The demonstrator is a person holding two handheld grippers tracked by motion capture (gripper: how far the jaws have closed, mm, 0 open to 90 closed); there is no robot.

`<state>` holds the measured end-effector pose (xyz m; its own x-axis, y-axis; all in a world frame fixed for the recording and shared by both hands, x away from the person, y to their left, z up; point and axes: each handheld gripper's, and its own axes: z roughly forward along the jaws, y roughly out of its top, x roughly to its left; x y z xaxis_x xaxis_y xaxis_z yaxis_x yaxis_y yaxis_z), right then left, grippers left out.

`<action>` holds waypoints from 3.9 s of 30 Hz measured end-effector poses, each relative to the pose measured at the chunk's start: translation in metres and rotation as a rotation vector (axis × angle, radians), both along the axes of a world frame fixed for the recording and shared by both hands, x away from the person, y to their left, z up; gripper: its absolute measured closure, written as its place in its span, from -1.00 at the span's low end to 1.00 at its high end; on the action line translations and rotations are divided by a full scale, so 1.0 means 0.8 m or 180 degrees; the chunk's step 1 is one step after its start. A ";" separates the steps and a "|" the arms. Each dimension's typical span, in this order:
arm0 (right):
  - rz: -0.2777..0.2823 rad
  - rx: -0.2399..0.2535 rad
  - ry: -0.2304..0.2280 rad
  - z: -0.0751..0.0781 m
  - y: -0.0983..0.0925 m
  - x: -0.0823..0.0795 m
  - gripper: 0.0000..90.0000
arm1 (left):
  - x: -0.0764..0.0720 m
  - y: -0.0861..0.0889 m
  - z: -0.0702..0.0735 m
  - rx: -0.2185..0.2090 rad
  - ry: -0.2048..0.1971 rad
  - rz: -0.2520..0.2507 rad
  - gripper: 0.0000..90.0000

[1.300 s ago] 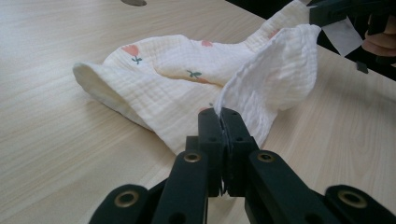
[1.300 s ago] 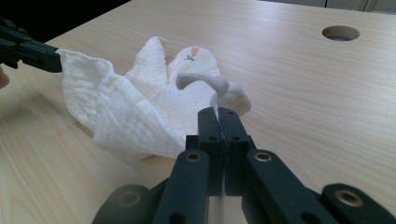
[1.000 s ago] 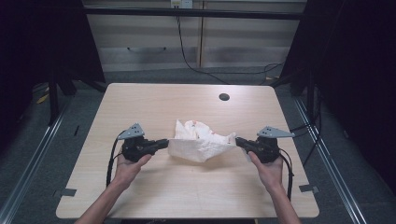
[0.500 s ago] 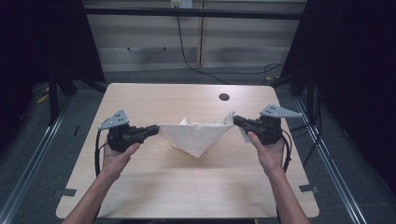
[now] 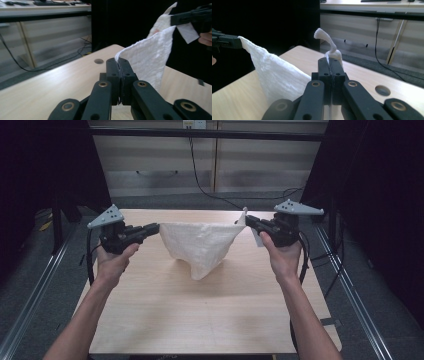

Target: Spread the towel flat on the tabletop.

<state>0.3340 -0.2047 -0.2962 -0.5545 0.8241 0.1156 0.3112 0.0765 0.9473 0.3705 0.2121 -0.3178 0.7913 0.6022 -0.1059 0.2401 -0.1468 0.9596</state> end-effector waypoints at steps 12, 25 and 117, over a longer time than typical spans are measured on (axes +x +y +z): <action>-0.0092 0.0026 -0.0075 0.035 0.001 0.064 0.98 | 0.049 -0.008 0.043 -0.0012 -0.0088 0.0209 0.97; 0.0056 -0.0076 0.0221 -0.072 -0.015 0.002 0.98 | 0.002 -0.012 -0.063 0.0151 0.0171 -0.0075 0.97; 0.0630 -0.0789 0.1360 -0.255 -0.004 -0.083 0.61 | -0.083 -0.031 -0.233 0.1182 0.0870 -0.0412 0.65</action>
